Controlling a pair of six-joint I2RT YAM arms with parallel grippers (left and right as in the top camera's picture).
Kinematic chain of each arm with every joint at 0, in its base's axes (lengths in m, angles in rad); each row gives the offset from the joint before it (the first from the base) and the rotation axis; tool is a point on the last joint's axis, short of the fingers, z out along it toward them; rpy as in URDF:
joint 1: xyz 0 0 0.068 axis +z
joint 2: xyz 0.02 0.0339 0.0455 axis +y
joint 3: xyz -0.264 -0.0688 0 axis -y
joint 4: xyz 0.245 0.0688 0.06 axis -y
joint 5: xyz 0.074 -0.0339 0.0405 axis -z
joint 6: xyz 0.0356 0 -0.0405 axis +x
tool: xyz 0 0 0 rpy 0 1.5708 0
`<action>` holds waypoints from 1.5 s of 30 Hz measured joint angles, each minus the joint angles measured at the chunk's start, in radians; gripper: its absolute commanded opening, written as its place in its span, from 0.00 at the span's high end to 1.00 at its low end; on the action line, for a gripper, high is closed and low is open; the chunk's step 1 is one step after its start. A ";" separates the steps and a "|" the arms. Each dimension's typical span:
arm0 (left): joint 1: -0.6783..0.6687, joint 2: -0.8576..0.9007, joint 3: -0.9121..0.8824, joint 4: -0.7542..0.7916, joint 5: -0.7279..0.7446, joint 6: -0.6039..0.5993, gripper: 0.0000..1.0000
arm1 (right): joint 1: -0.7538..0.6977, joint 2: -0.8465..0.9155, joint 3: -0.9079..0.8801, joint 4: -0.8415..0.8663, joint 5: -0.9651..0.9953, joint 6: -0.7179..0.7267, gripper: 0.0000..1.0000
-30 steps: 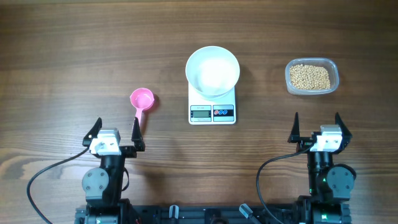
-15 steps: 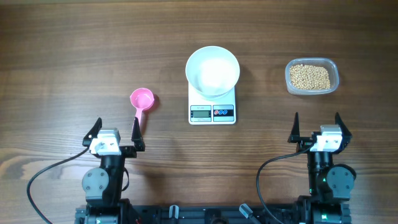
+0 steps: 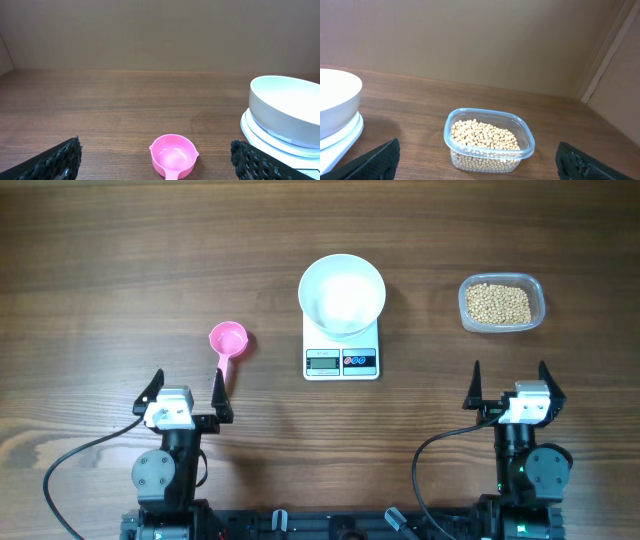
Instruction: Scoop item into bowl and weigh 150g on scale
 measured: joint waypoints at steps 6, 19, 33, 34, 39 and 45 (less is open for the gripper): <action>0.000 0.000 0.000 0.000 0.000 0.000 0.00 | 0.000 0.000 0.000 0.000 0.000 0.000 0.00; 0.000 0.000 0.000 0.000 0.000 0.000 0.00 | 0.000 0.000 0.000 0.000 0.000 0.000 0.00; 0.000 0.000 0.000 0.000 0.000 0.000 0.00 | 0.000 0.000 0.000 0.000 0.000 0.000 0.00; 0.000 0.000 0.000 0.000 0.000 0.000 0.00 | 0.000 0.000 0.000 0.000 0.000 0.000 0.00; 0.000 0.000 -0.001 0.014 0.066 0.000 0.00 | 0.000 0.000 0.000 0.000 0.000 0.000 0.00; 0.000 0.001 -0.004 0.162 0.306 -0.021 0.00 | 0.000 0.000 0.000 0.000 0.000 0.000 0.00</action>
